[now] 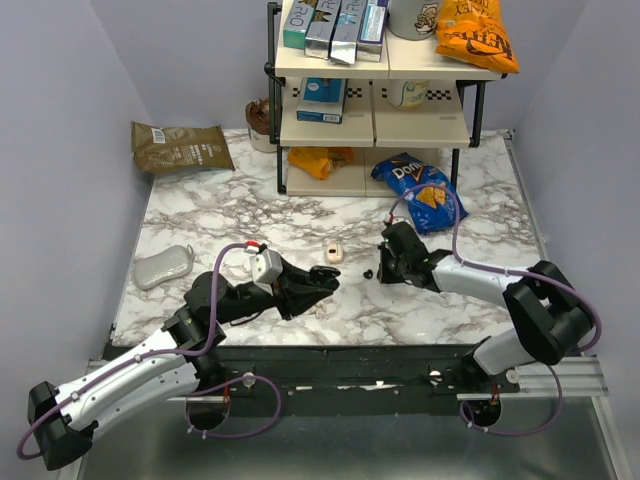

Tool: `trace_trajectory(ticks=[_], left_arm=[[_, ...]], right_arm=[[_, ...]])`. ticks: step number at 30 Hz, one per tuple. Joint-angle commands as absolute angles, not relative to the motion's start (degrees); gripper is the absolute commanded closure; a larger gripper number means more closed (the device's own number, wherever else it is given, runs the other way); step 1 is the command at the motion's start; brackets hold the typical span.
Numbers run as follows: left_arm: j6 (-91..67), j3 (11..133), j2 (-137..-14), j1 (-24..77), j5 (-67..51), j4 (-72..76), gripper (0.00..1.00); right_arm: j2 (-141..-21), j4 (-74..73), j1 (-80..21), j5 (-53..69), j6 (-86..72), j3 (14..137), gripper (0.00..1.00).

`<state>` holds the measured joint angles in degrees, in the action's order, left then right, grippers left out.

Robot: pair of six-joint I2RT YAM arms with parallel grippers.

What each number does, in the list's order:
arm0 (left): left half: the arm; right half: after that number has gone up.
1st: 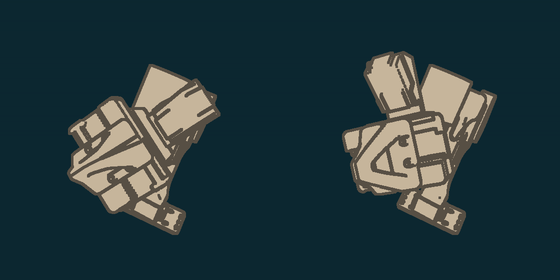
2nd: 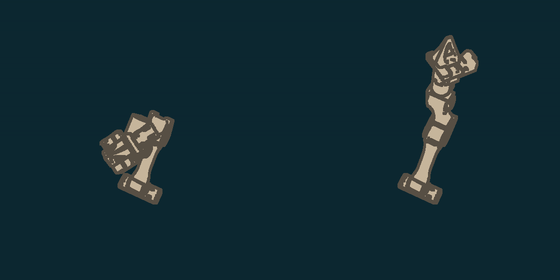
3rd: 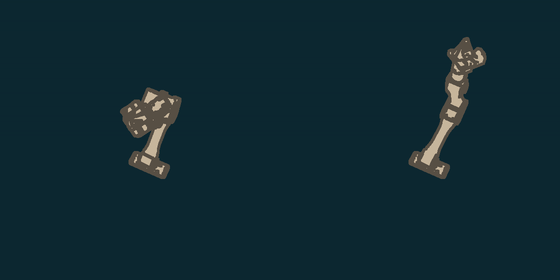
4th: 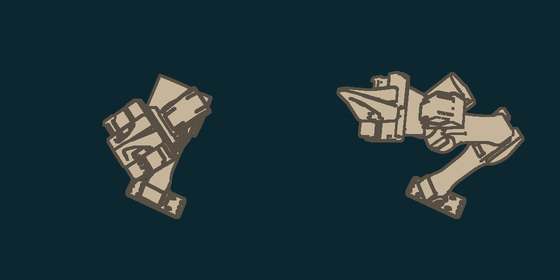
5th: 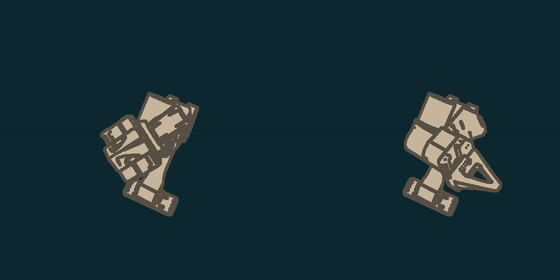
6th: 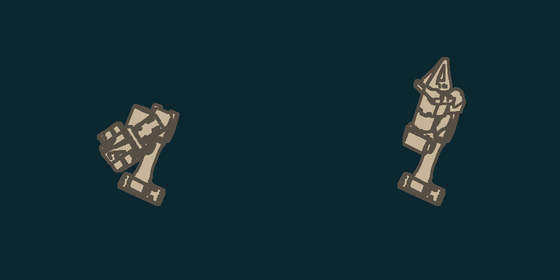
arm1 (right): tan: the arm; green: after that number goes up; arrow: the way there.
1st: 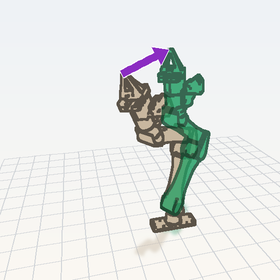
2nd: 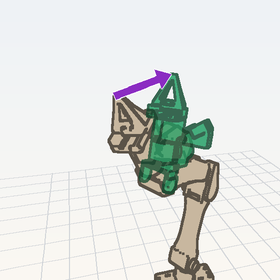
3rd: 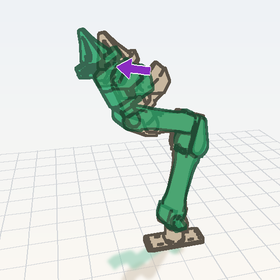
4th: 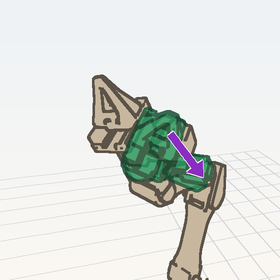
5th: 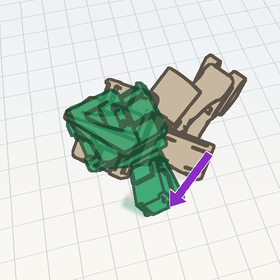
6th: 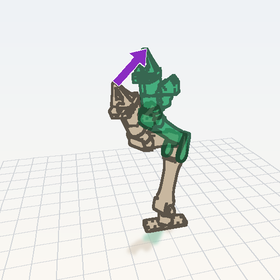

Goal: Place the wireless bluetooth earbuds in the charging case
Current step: Pick up the earbud from the center of the board.

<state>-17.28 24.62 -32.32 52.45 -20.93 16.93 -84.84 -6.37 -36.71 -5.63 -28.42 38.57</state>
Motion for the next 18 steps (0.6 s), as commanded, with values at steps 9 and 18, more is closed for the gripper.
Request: trace_trajectory(ticks=[9,18], left_arm=[[-17.0,24.2,-32.7,53.0,-19.7,16.6,1.0],[-17.0,24.1,-33.0,53.1,-19.6,16.8,1.0]], right_arm=[[-89.5,-3.0,-36.6,-1.8,-26.7,41.9,0.99],[-91.9,-3.3,-36.6,-2.6,-23.0,44.2,0.99]])
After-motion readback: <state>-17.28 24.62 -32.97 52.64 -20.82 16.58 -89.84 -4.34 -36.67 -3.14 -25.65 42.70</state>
